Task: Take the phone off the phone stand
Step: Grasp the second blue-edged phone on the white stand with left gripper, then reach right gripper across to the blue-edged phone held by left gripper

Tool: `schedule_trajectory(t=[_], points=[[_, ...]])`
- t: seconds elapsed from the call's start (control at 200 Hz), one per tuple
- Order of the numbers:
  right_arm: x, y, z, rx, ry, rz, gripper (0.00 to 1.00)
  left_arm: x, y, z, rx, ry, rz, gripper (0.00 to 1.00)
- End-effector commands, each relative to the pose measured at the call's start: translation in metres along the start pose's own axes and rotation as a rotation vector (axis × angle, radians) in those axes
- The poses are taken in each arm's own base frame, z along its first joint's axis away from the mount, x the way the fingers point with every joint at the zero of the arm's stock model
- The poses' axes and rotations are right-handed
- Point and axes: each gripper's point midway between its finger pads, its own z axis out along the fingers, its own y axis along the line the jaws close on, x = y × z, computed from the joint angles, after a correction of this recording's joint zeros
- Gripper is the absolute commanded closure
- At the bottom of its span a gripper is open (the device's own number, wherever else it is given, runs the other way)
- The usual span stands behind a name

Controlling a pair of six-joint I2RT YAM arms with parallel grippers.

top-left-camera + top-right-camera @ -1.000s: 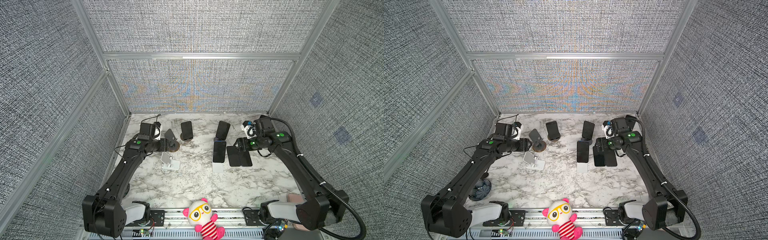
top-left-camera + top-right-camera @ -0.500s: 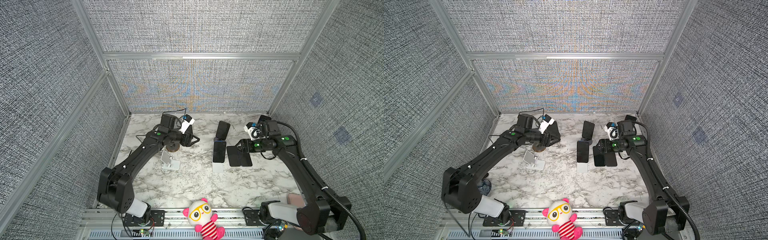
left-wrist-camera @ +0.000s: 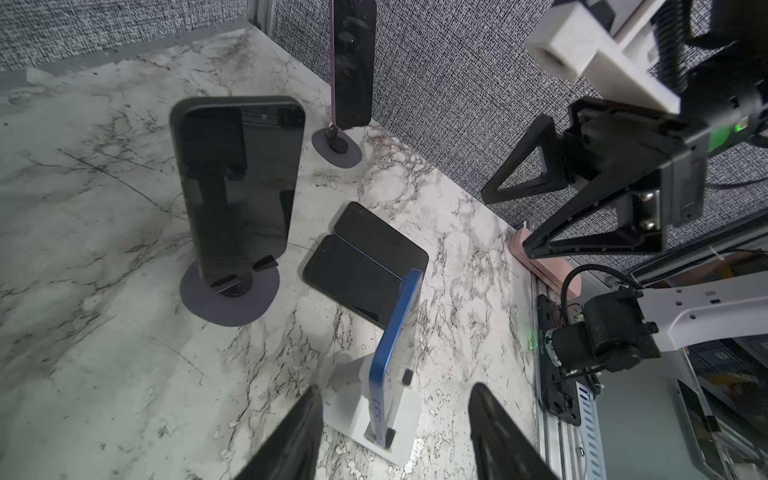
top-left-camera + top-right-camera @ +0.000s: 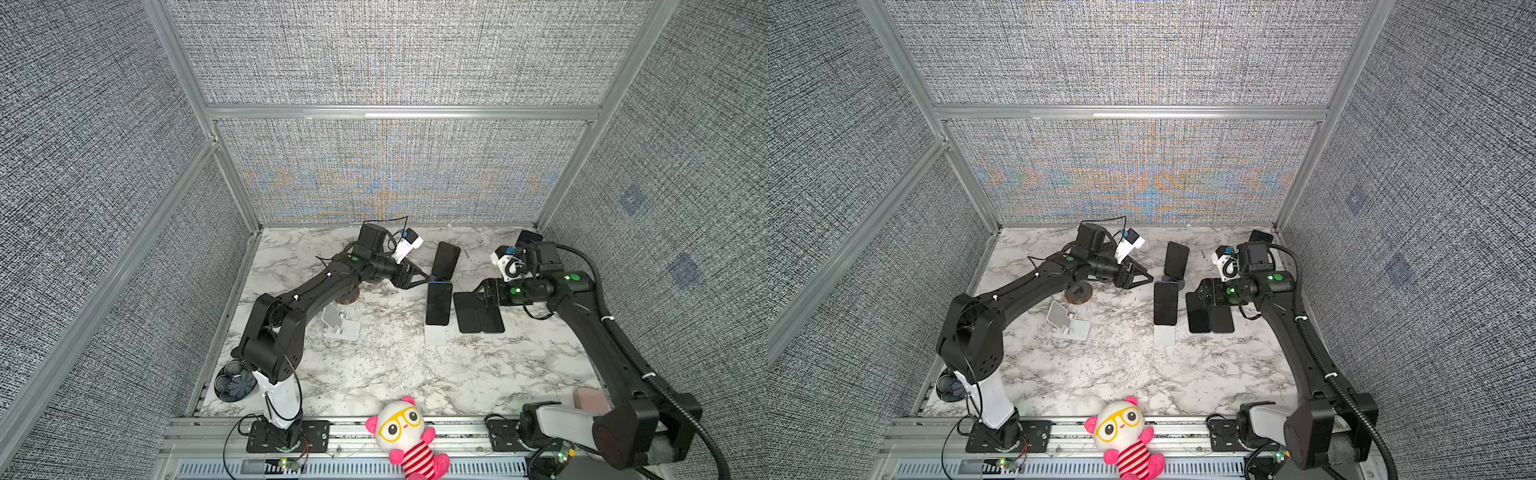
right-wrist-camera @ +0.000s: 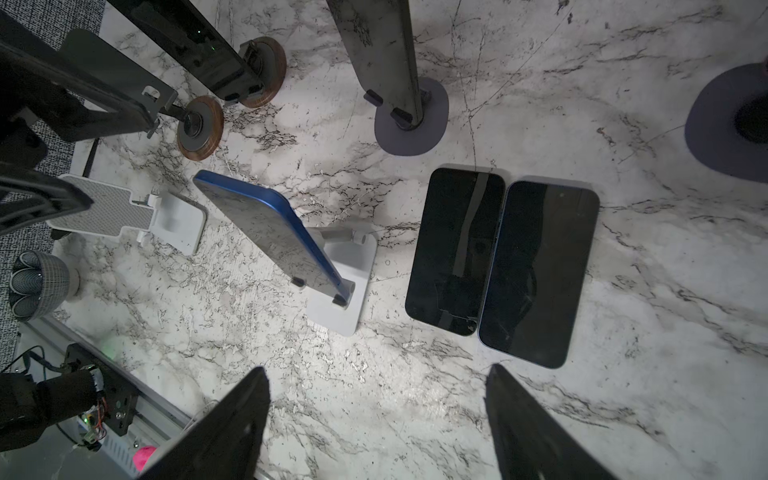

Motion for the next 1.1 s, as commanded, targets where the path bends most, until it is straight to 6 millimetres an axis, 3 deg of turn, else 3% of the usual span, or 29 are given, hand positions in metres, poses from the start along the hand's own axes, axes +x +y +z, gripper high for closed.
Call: schedule_trajectory(t=[0.0,0.225,0.675,1.095], points=[[-0.001,0.0,0.001,0.0,0.003,-0.009,0.2,0.004,-0.001,0.007,0.013,0.013,0.01,0.42],[0.0,-0.003,0.004,0.005,0.006,-0.007,0.2,0.011,-0.003,0.023,0.049,0.024,-0.005,0.43],[0.004,-0.006,0.008,0.012,0.02,-0.002,0.2,0.015,-0.004,0.04,0.07,0.03,-0.021,0.61],[0.006,-0.007,0.009,0.015,0.024,0.001,0.2,0.016,0.002,0.042,0.047,0.032,-0.041,0.86]])
